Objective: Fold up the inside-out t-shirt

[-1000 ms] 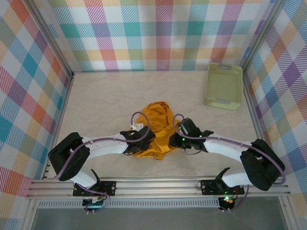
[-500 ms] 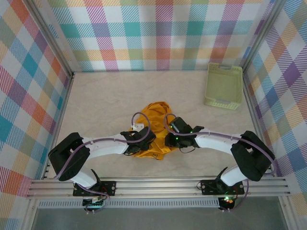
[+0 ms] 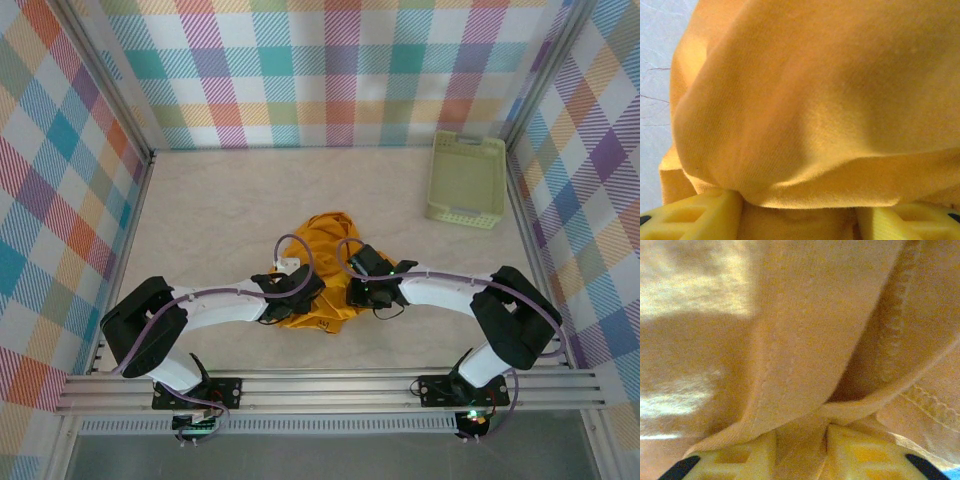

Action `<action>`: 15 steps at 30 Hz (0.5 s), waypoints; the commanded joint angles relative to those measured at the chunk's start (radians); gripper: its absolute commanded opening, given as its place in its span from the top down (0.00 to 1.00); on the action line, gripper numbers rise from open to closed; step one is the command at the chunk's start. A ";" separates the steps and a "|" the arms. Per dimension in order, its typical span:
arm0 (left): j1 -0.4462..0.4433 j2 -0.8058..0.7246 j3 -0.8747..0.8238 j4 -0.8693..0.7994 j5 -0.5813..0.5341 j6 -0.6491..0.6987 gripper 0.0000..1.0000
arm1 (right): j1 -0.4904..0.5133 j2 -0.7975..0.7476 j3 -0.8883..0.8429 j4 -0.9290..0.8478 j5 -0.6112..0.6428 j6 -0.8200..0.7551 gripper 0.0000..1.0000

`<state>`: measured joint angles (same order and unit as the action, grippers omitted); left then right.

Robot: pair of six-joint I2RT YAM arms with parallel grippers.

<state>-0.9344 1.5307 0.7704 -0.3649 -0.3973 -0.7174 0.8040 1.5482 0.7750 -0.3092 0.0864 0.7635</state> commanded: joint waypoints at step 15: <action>-0.009 0.019 0.024 -0.060 -0.065 -0.021 0.39 | 0.007 -0.172 -0.091 -0.164 0.144 0.063 0.84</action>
<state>-0.9356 1.5532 0.7769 -0.3916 -0.4374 -0.7265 0.8066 1.3968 0.7010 -0.4267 0.2028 0.8078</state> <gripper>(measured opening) 0.612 0.155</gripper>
